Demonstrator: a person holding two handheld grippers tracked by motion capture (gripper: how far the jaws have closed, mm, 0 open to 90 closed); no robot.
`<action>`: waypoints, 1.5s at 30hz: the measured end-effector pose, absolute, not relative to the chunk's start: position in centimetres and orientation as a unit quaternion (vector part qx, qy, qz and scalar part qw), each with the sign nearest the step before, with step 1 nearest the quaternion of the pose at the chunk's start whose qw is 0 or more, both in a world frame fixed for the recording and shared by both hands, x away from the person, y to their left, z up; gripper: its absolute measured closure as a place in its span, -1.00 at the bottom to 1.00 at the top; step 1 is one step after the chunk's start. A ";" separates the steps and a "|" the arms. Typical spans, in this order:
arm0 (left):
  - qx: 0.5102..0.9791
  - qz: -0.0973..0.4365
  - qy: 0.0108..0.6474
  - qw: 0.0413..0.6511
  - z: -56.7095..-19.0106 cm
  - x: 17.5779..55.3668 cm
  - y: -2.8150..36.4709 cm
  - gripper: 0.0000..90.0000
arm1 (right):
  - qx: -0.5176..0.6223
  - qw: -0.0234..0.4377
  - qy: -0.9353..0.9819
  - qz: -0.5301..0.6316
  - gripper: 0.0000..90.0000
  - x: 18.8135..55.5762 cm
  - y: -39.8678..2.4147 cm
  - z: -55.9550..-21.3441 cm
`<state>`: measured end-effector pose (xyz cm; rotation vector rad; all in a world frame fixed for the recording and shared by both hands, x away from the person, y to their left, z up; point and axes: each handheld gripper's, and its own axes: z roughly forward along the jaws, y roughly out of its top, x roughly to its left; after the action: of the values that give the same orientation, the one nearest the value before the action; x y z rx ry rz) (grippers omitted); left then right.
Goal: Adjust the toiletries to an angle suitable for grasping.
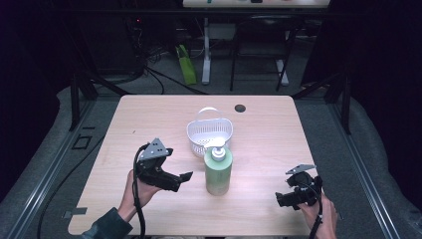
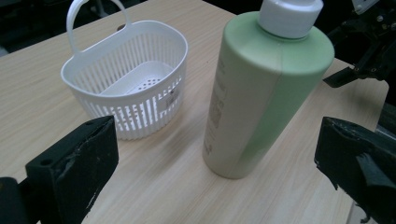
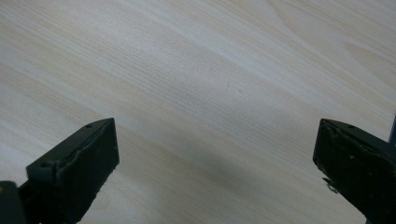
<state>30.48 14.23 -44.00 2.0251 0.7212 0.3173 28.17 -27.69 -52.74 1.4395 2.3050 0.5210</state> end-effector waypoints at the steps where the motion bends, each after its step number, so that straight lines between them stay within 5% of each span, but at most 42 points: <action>1: 0.826 0.128 0.291 0.466 -43.9 30.5 14.0 -1.00 | 0.512 0.185 0.818 0.185 -1.00 28.2 -27.7 -52.7; 45: 0.812 0.099 0.229 0.528 -41.0 32.4 6.7 -1.00 | 0.508 0.190 0.820 0.183 -1.00 28.0 -27.7 -52.7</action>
<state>32.43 6.69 -40.98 1.9407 0.5461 0.2355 28.04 -27.73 -52.66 1.4287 2.3036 0.5154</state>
